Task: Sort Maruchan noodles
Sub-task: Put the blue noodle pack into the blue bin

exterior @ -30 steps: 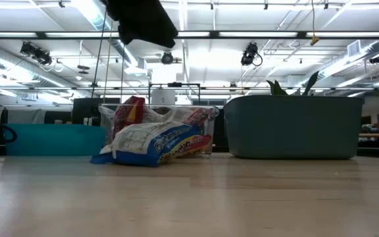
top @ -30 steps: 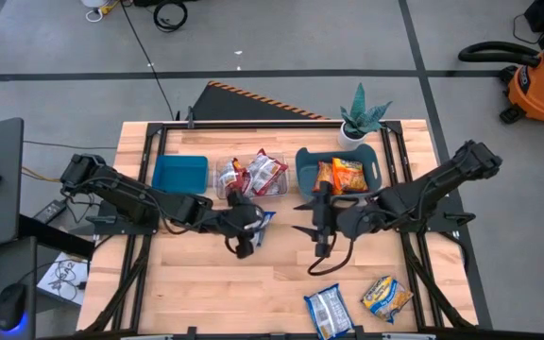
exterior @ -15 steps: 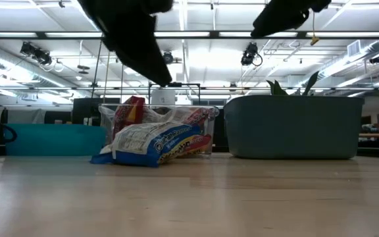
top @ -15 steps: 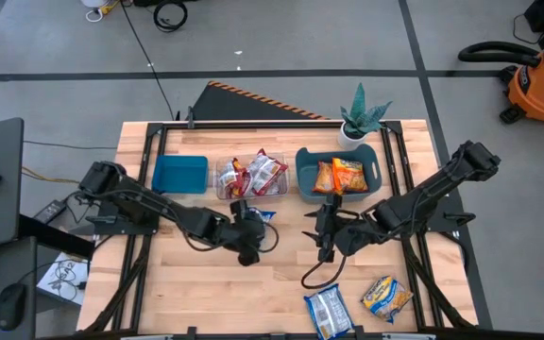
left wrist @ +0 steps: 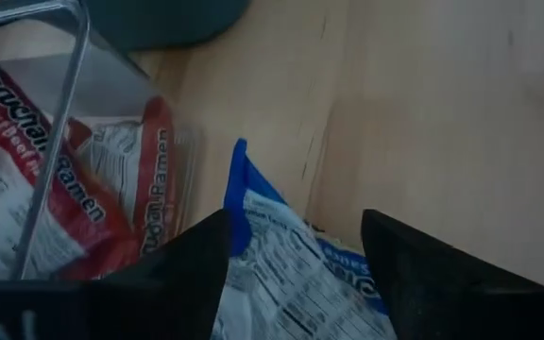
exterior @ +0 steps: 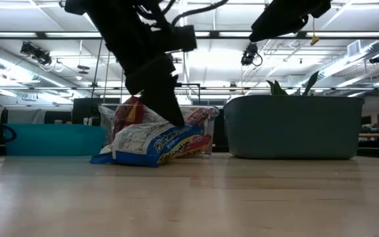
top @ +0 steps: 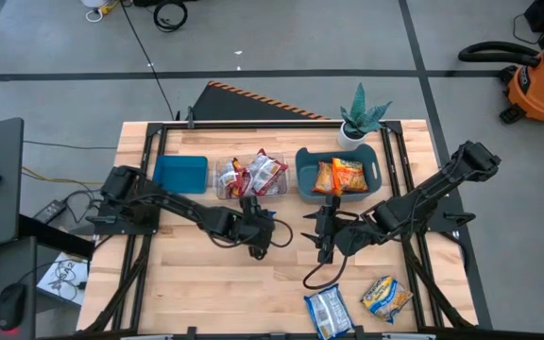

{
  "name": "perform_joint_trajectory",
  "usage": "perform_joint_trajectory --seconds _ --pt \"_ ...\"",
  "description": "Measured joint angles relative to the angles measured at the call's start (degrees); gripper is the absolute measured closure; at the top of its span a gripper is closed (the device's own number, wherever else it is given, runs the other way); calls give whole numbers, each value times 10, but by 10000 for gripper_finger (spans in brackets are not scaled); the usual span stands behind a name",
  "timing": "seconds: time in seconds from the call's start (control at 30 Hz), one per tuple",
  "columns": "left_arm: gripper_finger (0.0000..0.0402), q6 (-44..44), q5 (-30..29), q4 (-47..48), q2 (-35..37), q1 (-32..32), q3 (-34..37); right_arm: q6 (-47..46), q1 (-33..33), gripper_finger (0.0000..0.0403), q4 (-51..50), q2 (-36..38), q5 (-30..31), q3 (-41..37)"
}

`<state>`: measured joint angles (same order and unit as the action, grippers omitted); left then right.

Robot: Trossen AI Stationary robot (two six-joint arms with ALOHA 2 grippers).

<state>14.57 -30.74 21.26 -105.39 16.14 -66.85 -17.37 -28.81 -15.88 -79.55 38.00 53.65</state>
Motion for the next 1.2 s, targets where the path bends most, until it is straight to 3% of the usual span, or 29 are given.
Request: perform_joint_trajectory --seconds 0.73,0.93,1.2 --pt "385 15 14 54 5 4 0 5 0 179 8 0 -1 0" --pt "393 29 54 71 49 6 1 5 0 179 7 0 -1 0" --pt "394 75 155 160 175 7 1 6 0 179 13 0 -1 -5"
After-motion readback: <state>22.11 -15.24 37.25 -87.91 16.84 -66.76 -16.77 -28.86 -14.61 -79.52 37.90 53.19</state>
